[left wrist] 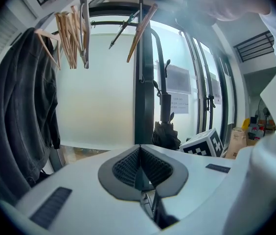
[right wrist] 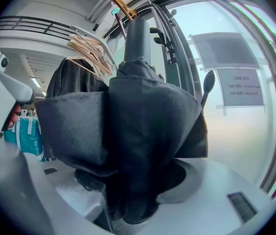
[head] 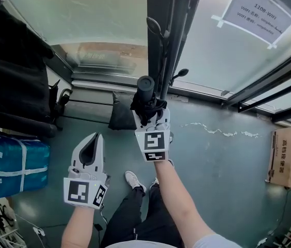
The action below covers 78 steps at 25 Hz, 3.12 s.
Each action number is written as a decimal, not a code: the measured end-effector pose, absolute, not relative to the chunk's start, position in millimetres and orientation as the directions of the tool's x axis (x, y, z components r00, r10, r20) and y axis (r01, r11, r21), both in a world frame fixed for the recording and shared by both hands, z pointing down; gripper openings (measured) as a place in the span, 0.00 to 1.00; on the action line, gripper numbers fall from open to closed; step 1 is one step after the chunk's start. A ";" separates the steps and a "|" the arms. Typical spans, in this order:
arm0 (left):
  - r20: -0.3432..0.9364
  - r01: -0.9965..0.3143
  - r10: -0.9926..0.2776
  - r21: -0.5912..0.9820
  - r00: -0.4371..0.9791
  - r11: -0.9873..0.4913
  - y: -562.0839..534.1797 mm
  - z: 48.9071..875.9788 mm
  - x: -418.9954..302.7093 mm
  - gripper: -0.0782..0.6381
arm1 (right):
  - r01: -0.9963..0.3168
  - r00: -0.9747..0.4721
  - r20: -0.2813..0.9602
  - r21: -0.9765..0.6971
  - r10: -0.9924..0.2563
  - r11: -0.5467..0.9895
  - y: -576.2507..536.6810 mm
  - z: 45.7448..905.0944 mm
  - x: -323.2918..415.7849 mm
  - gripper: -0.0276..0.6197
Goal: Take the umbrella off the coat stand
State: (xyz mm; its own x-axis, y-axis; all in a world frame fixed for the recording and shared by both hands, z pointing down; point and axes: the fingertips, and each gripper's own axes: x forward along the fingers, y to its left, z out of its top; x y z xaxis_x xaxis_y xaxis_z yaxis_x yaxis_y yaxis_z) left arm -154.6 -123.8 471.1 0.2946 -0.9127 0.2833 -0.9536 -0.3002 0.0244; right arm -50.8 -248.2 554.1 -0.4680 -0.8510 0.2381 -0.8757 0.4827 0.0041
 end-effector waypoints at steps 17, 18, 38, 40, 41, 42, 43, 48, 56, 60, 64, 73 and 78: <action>0.260 -0.967 -0.933 0.029 0.250 -0.251 -104.1 443.6 -163.9 0.14 | -0.860 -0.494 0.162 0.053 -0.854 0.508 -250.8 489.6 -52.8 0.45; 0.255 -0.968 -0.935 0.028 0.247 -0.248 -103.6 440.6 -165.5 0.14 | -0.860 -0.495 0.158 0.053 -0.854 0.508 -251.3 486.1 -53.7 0.45; 0.192 -0.981 -0.962 0.025 0.196 -0.195 -101.7 388.0 -171.2 0.14 | -0.835 -0.530 0.124 0.096 -0.839 0.541 -265.8 424.2 -59.6 0.45; 0.189 -0.983 -0.964 0.025 0.185 -0.184 -99.9 384.5 -173.6 0.14 | -0.830 -0.536 0.125 0.102 -0.835 0.548 -269.8 420.8 -60.9 0.45; 0.189 -0.984 -0.966 0.024 0.179 -0.178 -99.0 382.7 -175.2 0.14 | -0.827 -0.539 0.127 0.107 -0.833 0.552 -272.4 419.2 -61.8 0.45; 0.188 -0.985 -0.967 0.024 0.174 -0.173 -98.2 381.1 -176.7 0.14 | -0.824 -0.542 0.129 0.114 -0.830 0.556 -275.3 417.9 -62.9 0.45; 0.188 -0.986 -0.968 0.025 0.169 -0.167 -97.4 379.7 -178.0 0.14 | -0.819 -0.546 0.133 0.121 -0.827 0.560 -278.3 417.2 -64.1 0.45; 0.182 -0.989 -0.972 0.033 0.146 -0.142 -94.4 373.5 -182.2 0.14 | -0.804 -0.559 0.147 0.145 -0.816 0.577 -294.9 414.8 -69.0 0.45; 0.171 -0.993 -0.978 0.038 0.116 -0.111 -89.9 364.0 -188.6 0.14 | -0.793 -0.582 0.131 0.125 -0.802 0.596 -308.6 397.4 -75.2 0.45; 0.160 -0.994 -0.981 0.033 0.108 -0.104 -88.5 356.6 -189.9 0.14 | -0.790 -0.594 0.140 0.083 -0.792 0.607 -314.0 395.2 -78.0 0.45; 0.159 -0.995 -0.983 0.036 0.095 -0.090 -87.0 354.8 -195.7 0.14 | -0.785 -0.606 0.136 0.059 -0.784 0.617 -318.7 387.7 -84.8 0.45; 0.157 -0.997 -0.985 0.040 0.078 -0.073 -87.1 352.8 -204.7 0.14 | -0.767 -0.623 0.171 0.054 -0.763 0.639 -329.6 397.5 -103.0 0.45; 0.160 -0.998 -0.985 0.038 0.060 -0.054 -86.7 353.1 -214.1 0.14 | -0.753 -0.641 0.166 0.056 -0.749 0.656 -329.9 396.4 -118.2 0.45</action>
